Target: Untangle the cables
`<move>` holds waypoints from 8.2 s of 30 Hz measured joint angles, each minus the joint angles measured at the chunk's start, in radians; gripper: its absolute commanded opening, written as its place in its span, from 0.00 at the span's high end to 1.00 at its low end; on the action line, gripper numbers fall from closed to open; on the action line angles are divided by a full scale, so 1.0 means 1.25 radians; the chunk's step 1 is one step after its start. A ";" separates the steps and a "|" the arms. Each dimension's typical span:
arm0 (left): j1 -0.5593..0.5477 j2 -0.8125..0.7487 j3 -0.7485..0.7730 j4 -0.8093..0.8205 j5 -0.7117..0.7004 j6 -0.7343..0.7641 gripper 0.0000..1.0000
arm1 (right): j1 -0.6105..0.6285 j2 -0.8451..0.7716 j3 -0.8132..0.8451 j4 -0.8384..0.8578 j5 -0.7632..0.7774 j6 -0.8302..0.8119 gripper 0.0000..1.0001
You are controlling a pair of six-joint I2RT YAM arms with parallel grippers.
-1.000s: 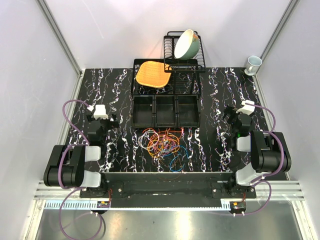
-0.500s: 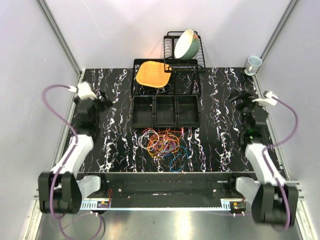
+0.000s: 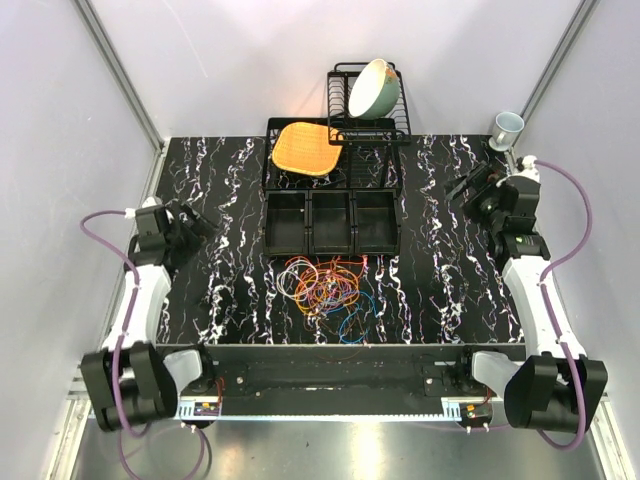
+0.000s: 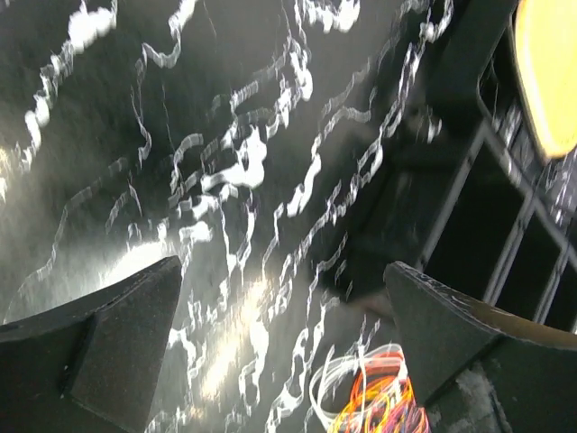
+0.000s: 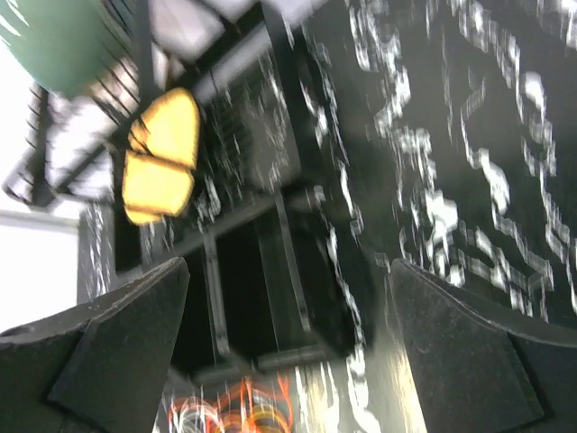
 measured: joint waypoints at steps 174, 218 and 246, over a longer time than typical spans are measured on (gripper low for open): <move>-0.963 -0.027 0.350 -0.197 -0.356 0.299 0.13 | 0.410 0.168 0.891 -0.286 -0.211 -0.041 1.00; -0.969 0.143 0.306 0.113 -0.428 0.213 0.94 | 0.410 0.272 1.066 -0.407 -0.110 -0.072 1.00; -0.969 0.210 0.005 0.333 -0.352 0.248 0.72 | 0.410 0.313 1.098 -0.424 -0.097 -0.065 1.00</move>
